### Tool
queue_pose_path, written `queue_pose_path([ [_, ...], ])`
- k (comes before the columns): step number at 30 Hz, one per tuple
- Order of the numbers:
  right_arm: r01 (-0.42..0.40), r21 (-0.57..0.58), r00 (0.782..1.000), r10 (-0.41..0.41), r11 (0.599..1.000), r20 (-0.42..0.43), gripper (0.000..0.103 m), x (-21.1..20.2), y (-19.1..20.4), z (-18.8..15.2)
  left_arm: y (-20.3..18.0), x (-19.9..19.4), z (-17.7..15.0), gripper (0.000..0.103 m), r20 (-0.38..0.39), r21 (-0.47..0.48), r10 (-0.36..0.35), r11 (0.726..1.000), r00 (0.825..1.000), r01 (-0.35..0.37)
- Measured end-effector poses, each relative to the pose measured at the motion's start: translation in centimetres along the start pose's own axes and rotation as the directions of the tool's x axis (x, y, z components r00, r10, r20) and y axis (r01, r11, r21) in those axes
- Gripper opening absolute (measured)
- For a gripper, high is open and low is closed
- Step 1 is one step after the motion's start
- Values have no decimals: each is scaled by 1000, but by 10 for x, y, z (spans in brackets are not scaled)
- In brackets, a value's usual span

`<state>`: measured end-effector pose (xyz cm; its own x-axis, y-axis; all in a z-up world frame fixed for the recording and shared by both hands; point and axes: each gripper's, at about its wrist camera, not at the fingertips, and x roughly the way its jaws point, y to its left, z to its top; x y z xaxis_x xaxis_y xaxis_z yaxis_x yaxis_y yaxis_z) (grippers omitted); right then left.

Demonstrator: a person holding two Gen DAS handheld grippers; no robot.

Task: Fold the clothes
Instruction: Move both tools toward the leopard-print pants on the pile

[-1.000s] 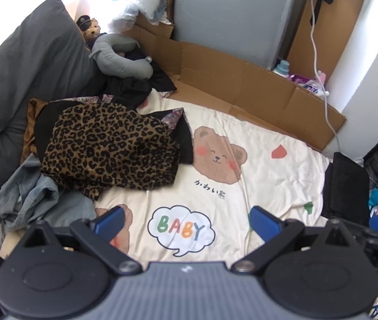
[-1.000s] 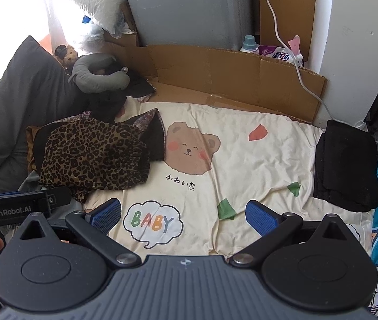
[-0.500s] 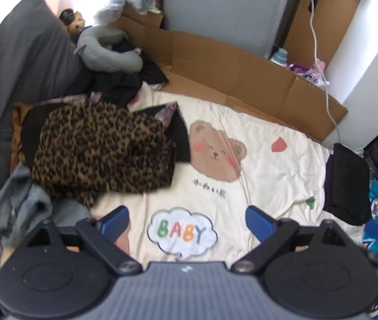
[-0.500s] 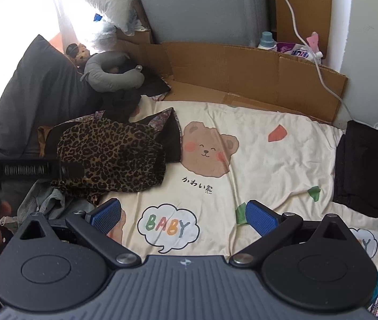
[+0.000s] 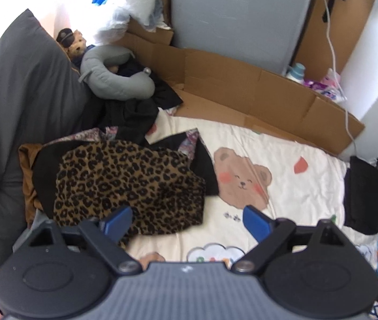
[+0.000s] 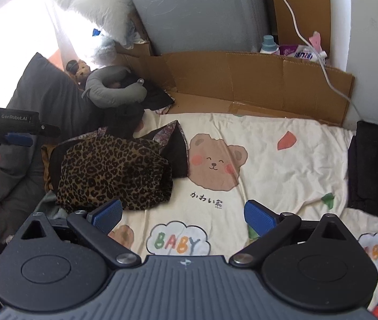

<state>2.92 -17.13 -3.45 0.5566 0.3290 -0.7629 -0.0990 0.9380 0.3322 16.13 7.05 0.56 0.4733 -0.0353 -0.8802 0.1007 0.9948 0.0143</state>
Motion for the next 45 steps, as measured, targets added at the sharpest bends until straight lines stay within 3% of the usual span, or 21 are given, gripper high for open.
queue_pose_path([
  [6, 11, 77, 998, -7, 997, -55, 88, 55, 2, -2, 27, 28, 26, 90, -17, -48, -4, 999, 1000, 4],
  [13, -13, 112, 996, 23, 994, -88, 87, 98, 10, -1, 60, 63, 51, 90, -19, -73, 4, 997, 1000, -6],
  [20, -70, 132, 993, 81, 989, -84, 85, 149, 19, -4, 103, 116, 55, 87, 29, -148, 13, 989, 999, -9],
  [26, -132, 177, 988, 143, 975, -50, 76, 215, 24, -17, 123, 172, 38, 82, 74, -193, -28, 980, 997, 42],
  [33, -130, 148, 989, 139, 980, -53, 73, 257, 31, -23, 139, 217, 10, 81, 101, -226, -102, 966, 990, 123],
  [39, -136, -2, 988, 135, 991, -81, 73, 300, 46, -11, 149, 222, -15, 81, 151, -243, -120, 958, 981, 155],
  [42, -156, -82, 984, 148, 984, -101, 73, 329, 54, -8, 159, 226, -20, 82, 164, -311, -166, 927, 972, 210],
  [45, -151, -88, 983, 139, 985, -121, 68, 357, 55, -11, 165, 234, -28, 82, 152, -350, -164, 913, 975, 208],
])
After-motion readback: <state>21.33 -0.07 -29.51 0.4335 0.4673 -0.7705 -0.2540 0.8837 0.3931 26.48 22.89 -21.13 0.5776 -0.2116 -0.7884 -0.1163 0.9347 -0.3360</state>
